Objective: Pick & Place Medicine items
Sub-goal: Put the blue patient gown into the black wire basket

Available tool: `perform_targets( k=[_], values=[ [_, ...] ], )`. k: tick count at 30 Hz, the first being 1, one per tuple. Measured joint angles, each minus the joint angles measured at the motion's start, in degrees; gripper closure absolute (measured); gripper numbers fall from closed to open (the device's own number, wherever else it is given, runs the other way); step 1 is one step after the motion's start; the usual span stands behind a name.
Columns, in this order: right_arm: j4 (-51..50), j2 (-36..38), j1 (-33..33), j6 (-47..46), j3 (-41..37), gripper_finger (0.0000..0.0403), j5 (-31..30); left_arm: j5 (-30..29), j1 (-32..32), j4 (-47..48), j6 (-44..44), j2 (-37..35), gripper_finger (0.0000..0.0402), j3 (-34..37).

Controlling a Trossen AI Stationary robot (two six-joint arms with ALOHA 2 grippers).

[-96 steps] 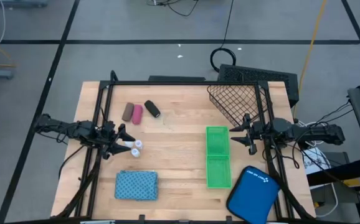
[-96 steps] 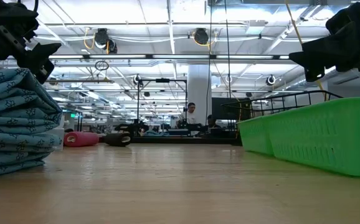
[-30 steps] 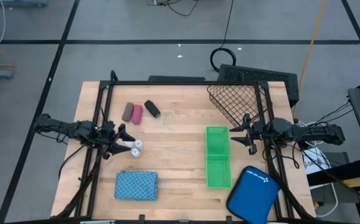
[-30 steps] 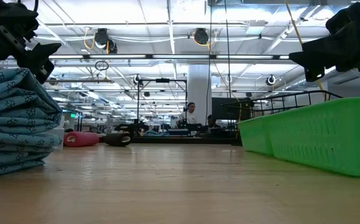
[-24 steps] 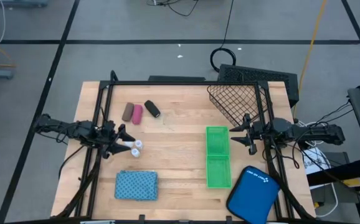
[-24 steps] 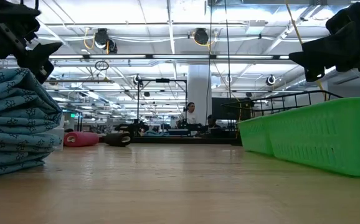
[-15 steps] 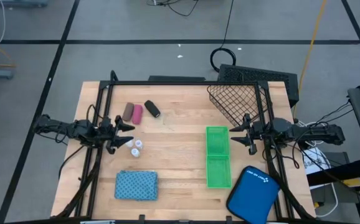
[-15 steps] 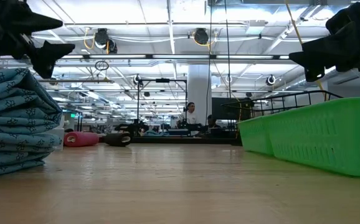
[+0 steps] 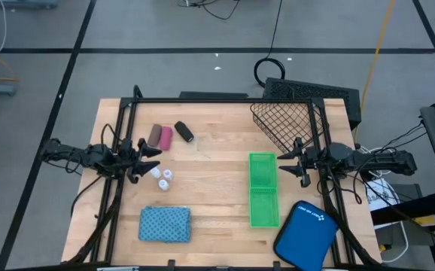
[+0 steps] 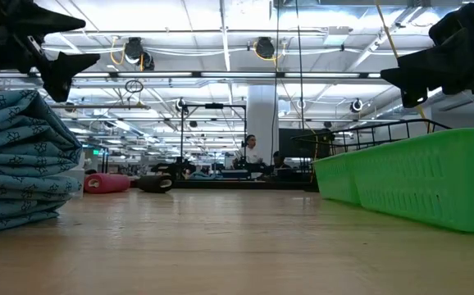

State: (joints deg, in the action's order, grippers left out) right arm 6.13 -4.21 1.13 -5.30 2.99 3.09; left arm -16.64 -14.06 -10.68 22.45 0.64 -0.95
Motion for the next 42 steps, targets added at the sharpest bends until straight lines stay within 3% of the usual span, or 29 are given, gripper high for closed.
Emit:
perform_targets(
  k=[9,14,19,24,28,31,42],
  values=[
    [0.0,0.0,0.0,0.0,0.0,0.0248,0.0,-2.6,0.0,-0.4,2.3,0.0,0.0133,0.0],
    [0.0,0.0,0.0,0.0,0.0,0.0248,0.0,3.8,-0.8,0.7,2.8,2.1,0.0133,-3.4],
    [0.0,0.0,0.0,0.0,0.0,0.0248,0.0,4.5,-4.0,9.0,0.5,10.9,0.0133,-15.2],
    [0.0,0.0,0.0,0.0,0.0,0.0248,0.0,4.6,-8.3,26.2,4.6,24.8,0.0133,-31.3],
    [0.0,0.0,0.0,0.0,0.0,0.0248,0.0,7.2,-12.6,42.4,13.6,35.5,0.0133,-43.3],
    [0.0,0.0,0.0,0.0,0.0,0.0248,0.0,11.7,-15.9,50.4,24.4,41.7,0.0133,-48.4],
    [0.0,0.0,0.0,0.0,0.0,0.0248,0.0,8.8,-36.5,58.5,75.2,57.2,0.0133,-49.2]
  ],
)
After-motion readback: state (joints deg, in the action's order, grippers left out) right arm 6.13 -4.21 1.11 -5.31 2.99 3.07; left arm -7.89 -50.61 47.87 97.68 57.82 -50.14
